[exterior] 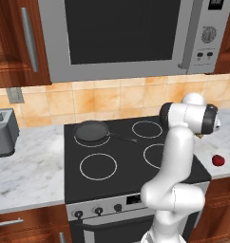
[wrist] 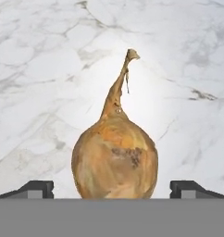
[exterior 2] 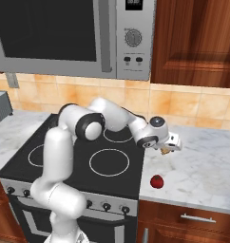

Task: Place the pan on the rear left burner on the stove. Then place the tomato and the onion in the pan and turn on the rear left burner.

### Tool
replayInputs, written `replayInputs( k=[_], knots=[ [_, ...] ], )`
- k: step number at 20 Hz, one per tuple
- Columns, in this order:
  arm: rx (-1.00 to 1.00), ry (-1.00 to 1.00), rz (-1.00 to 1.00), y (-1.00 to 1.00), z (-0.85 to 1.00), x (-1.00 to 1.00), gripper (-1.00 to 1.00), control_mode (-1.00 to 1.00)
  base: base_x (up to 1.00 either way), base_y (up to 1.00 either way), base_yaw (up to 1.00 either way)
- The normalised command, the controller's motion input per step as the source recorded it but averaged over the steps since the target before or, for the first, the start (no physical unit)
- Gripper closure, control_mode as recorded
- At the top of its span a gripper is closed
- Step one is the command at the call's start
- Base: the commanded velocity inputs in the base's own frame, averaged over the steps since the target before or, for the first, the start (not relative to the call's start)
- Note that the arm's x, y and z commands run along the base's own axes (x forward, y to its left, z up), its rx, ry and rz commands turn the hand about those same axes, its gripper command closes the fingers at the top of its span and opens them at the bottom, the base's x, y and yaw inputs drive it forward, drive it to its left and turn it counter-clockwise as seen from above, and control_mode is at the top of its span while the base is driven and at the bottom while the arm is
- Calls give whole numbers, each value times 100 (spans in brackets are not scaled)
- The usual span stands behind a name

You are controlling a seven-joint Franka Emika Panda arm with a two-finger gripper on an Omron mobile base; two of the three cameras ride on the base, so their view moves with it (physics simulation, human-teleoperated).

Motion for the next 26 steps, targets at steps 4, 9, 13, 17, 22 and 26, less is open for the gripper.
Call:
replayInputs(
  k=[4,9,13,17,22,26],
  knots=[
    [0,0,0,0,-20,13,-100,-100,0,0,0],
    [0,0,0,0,-16,8,100,-100,0,0,0],
    [0,0,0,0,-2,0,100,-100,0,0,0],
    [0,-13,0,3,15,-1,100,-100,0,0,0],
    [0,-19,0,21,43,-3,100,-100,0,0,0],
    [0,-13,0,32,40,-3,100,-100,0,0,0]
  ],
)
